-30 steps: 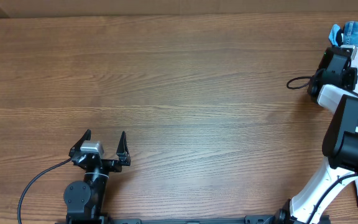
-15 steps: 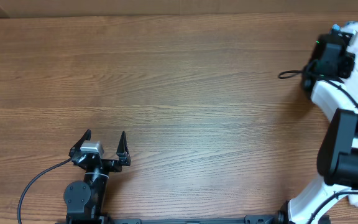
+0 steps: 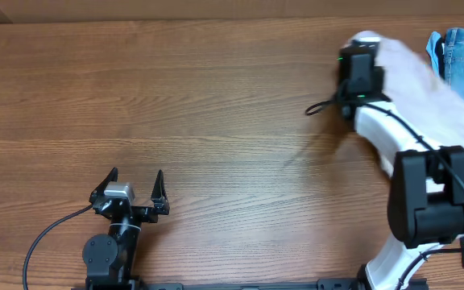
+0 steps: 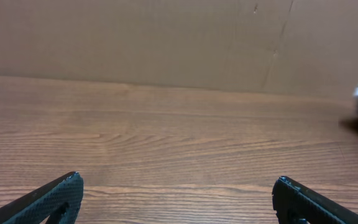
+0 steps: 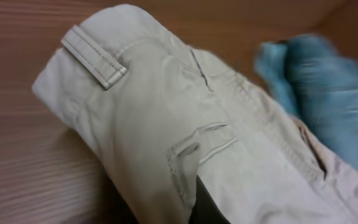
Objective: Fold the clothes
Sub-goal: 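Drag the beige trousers left onto the table center with right gripper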
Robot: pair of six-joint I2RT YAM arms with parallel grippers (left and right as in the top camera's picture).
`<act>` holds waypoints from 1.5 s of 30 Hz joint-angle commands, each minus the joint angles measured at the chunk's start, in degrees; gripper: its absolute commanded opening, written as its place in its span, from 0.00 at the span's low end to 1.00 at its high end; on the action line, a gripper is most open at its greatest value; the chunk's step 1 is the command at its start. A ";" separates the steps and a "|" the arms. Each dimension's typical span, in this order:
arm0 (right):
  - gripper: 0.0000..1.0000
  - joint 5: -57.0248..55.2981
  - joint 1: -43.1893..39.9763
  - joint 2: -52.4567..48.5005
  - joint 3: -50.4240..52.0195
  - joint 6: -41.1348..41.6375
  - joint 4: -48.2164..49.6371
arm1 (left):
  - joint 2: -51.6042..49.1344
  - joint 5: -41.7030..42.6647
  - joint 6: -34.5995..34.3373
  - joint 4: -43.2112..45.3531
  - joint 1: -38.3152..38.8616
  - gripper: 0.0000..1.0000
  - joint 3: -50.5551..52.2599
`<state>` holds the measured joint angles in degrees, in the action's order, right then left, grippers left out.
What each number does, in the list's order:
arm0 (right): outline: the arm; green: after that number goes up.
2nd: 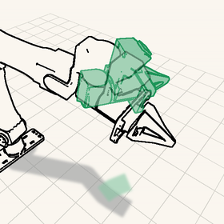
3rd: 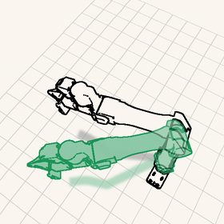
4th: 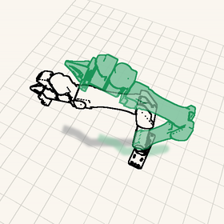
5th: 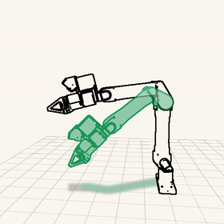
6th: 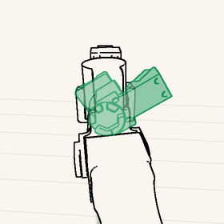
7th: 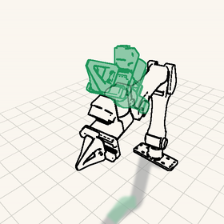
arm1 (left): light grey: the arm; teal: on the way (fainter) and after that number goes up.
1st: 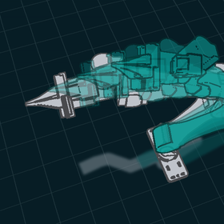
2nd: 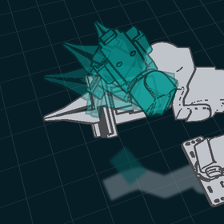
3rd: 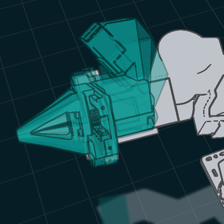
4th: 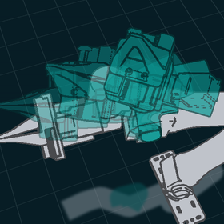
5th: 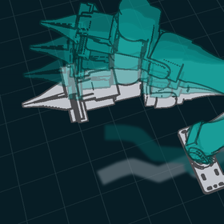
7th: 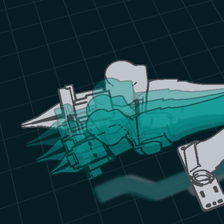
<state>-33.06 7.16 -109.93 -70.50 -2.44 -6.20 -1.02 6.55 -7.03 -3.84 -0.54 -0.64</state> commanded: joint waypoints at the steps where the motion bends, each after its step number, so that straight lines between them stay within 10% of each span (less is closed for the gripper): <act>1: 0.04 16.87 6.01 1.79 -1.25 12.07 -0.15 | 0.04 -1.01 1.05 0.00 -0.57 1.00 0.37; 18: 0.04 35.91 35.82 1.46 -1.25 35.63 5.99 | 0.04 -1.01 1.05 0.00 -0.57 1.00 0.37; 21: 0.20 34.18 39.39 1.46 -1.27 35.60 6.84 | 0.04 -1.01 1.05 0.00 -0.57 1.00 0.37; 25: 0.43 28.30 38.58 1.90 -1.49 35.01 5.73 | 0.04 -1.01 1.05 0.00 -0.57 1.00 0.37; 45: 0.71 29.40 21.16 19.65 -18.03 28.98 -40.68 | 0.04 -1.01 1.05 0.00 -0.57 1.00 0.37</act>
<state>-3.18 30.17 -92.82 -87.55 27.77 -42.28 -1.02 6.52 -7.05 -3.84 -0.54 -0.64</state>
